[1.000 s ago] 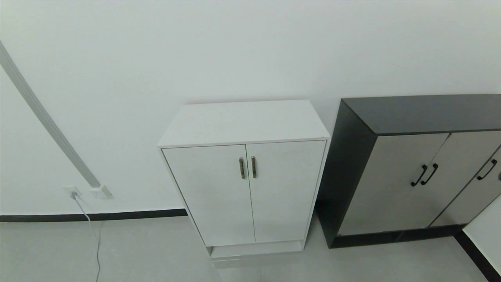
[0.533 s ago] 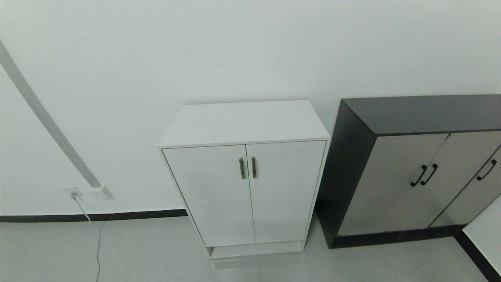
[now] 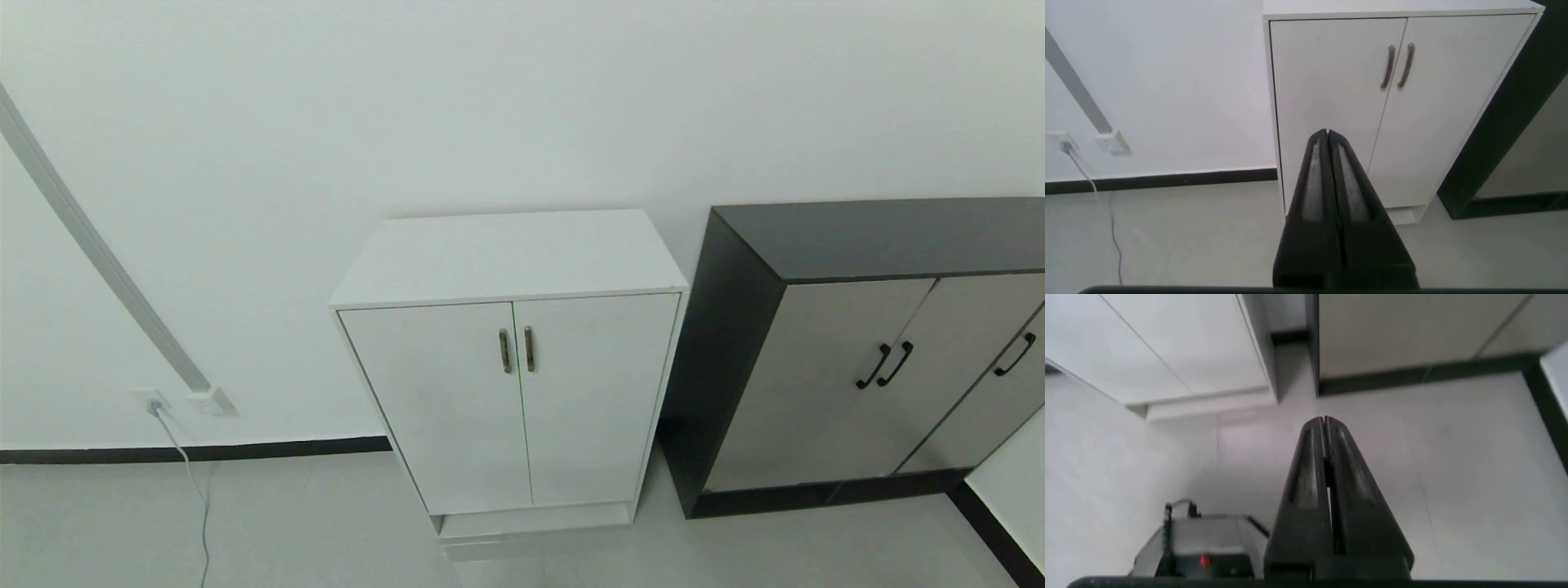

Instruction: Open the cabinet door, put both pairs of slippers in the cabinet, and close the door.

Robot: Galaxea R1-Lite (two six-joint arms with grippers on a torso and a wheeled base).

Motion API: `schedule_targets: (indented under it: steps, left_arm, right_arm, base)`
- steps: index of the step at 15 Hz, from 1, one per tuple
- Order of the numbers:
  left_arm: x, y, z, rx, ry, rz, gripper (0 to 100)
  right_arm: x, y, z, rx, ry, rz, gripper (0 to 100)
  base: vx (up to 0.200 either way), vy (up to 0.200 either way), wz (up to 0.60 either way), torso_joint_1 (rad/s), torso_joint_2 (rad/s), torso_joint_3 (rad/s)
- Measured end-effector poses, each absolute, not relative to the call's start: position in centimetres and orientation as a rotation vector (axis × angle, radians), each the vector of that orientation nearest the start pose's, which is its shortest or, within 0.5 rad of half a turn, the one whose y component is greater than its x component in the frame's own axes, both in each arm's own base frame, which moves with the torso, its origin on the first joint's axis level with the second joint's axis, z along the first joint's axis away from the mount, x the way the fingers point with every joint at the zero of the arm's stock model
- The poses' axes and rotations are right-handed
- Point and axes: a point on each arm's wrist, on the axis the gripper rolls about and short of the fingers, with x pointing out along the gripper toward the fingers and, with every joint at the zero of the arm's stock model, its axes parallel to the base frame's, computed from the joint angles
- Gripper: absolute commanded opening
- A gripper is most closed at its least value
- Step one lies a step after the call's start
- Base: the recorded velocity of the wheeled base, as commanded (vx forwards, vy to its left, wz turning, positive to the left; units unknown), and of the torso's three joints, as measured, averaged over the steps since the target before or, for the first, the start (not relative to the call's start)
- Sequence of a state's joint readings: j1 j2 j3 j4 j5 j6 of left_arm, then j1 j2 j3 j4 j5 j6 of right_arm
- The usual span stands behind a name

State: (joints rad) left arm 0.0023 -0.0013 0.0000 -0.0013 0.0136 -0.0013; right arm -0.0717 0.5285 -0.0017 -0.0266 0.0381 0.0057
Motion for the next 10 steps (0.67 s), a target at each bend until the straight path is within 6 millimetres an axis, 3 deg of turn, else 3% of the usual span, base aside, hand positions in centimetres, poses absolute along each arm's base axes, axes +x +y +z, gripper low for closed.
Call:
schedule_targets:
  steps: [4, 10]
  left_arm:
    - [-2.3, 0.0, 7.6, -0.001, -0.003, 0.017, 0]
    - [-2.3, 0.0, 7.6, -0.001, -0.003, 0.018, 0]
  right_arm:
    - [1.1, 0.0, 7.8, 0.024, 0.44, -0.035, 0]
    - [-0.9, 0.1, 7.8, 0.005, 0.183, 0.017, 0]
  base:
    - [0.0, 0.0, 0.0, 0.0, 0.0, 0.0]
    - [0.0, 0.0, 0.0, 0.0, 0.0, 0.0]
